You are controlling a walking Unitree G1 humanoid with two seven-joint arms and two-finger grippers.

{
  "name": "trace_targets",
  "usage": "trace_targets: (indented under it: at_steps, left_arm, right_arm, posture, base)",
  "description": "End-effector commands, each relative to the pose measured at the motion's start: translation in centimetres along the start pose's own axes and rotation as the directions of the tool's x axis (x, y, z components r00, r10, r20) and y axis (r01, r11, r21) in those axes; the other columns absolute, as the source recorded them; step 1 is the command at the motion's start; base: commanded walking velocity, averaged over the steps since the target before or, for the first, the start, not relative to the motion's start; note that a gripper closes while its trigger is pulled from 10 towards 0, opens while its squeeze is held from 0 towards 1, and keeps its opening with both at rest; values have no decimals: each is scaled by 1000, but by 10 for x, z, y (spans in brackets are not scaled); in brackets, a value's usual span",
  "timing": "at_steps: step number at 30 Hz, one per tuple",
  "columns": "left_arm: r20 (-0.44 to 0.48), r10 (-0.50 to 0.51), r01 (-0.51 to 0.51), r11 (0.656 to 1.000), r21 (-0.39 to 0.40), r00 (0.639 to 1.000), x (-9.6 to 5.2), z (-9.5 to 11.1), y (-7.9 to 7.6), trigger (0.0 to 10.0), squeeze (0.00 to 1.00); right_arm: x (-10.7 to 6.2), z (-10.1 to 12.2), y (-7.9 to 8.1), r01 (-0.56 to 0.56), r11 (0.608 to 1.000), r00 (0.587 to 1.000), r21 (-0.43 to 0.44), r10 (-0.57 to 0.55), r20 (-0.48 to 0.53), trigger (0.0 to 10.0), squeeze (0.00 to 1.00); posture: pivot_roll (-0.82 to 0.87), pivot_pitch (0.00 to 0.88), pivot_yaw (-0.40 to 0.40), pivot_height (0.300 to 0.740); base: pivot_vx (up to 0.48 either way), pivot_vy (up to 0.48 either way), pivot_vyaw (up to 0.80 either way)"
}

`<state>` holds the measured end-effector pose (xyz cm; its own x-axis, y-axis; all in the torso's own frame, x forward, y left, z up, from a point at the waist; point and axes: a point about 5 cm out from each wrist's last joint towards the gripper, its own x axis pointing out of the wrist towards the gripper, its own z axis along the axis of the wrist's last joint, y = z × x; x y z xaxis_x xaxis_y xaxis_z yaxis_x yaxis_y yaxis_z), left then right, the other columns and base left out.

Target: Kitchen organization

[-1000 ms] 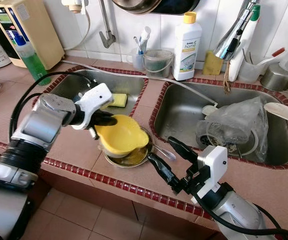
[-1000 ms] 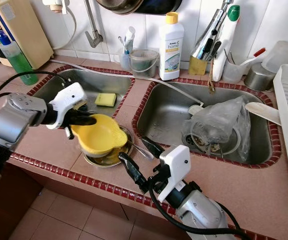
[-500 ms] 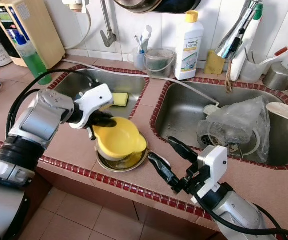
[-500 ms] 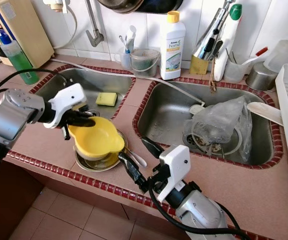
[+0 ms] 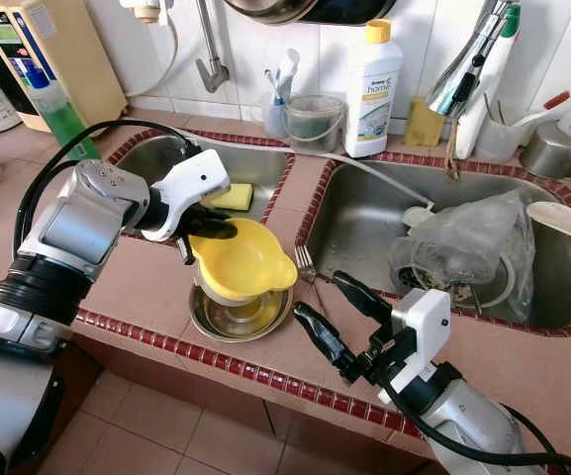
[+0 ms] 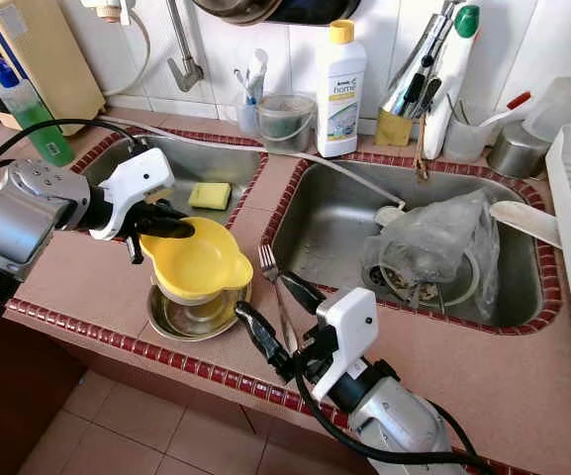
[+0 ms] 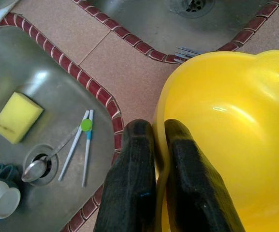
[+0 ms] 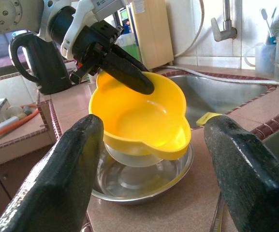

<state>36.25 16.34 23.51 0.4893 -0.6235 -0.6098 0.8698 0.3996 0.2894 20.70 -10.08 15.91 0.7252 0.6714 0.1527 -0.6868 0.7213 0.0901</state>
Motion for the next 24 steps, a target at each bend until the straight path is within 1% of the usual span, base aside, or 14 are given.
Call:
trace_targets:
  at_steps: [1,4,7,9,10,11,12,14,18,20,21,22,23,24]
  left_arm:
    - [-3,29,-29,1000,-3,1000,-8,-1,6,10000,0]
    - [3,45,-45,999,-16,999,-8,0,8,10000,0]
    - [4,38,-38,999,-5,999,-9,0,7,10000,0]
    - [10,44,-44,999,-4,999,-11,2,8,10000,0]
    - [41,64,-63,998,-16,997,-18,6,11,10000,0]
    - [41,64,-63,998,-16,997,-18,6,11,10000,0]
    - [73,86,-84,996,-32,994,-23,11,14,10000,0]
    - [107,113,-105,992,-75,988,-27,13,18,10000,0]
    - [149,164,-145,981,-128,975,-29,10,20,10000,0]
    - [185,208,-174,967,-185,960,-27,10,22,10000,0]
    - [222,262,-210,950,-233,939,-25,9,24,10000,0]
    - [239,295,-235,939,-250,925,-24,8,24,10000,0]
    - [253,361,-291,916,-276,897,-21,7,26,10000,0]
    - [260,399,-323,901,-290,879,-20,6,26,10000,0]
  right_arm:
    - [1,1,4,-14,1000,1000,10,14,4,10000,0]
    - [1,1,3,-13,1000,1000,9,13,5,10000,0]
    - [0,1,3,-13,1000,1000,9,13,5,10000,0]
    - [0,1,3,-10,1000,1000,7,10,6,10000,0]
    - [0,2,2,-2,1000,1000,3,2,12,10000,0]
    - [0,2,2,-2,1000,1000,3,2,12,10000,0]
    - [0,3,0,8,1000,1000,0,-8,16,10000,0]
    - [0,4,-2,17,1000,1000,-3,-17,18,10000,0]
    - [1,6,-6,29,1000,999,-10,-29,28,10000,0]
    - [2,7,-9,38,999,999,-11,-38,37,10000,0]
    - [3,9,-13,55,998,997,-21,-53,48,10000,0]
    - [4,11,-15,65,998,996,-26,-64,55,10000,0]
    - [6,14,-19,92,995,993,-34,-90,73,10000,0]
    - [7,15,-22,111,993,991,-35,-107,84,10000,0]
  posture:
    - [-47,84,126,740]
    - [-49,85,124,740]
    - [-50,86,126,740]
    - [-52,88,125,740]
    - [-55,87,126,740]
    - [-55,87,126,740]
    - [-54,86,121,740]
    - [-53,85,117,740]
    - [-53,79,105,740]
    - [-52,76,96,740]
    - [-52,73,89,740]
    - [-52,70,86,740]
    - [-52,69,84,740]
    - [-52,67,79,740]
  base:
    - [0,0,0]
    - [0,0,0]
    - [0,0,0]
    - [0,0,0]
    - [0,0,0]
    - [0,0,0]
    - [0,0,0]
    - [0,0,0]
    - [0,0,0]
    - [0,0,0]
    - [0,0,0]
    - [0,0,0]
    - [0,0,0]
    - [0,0,0]
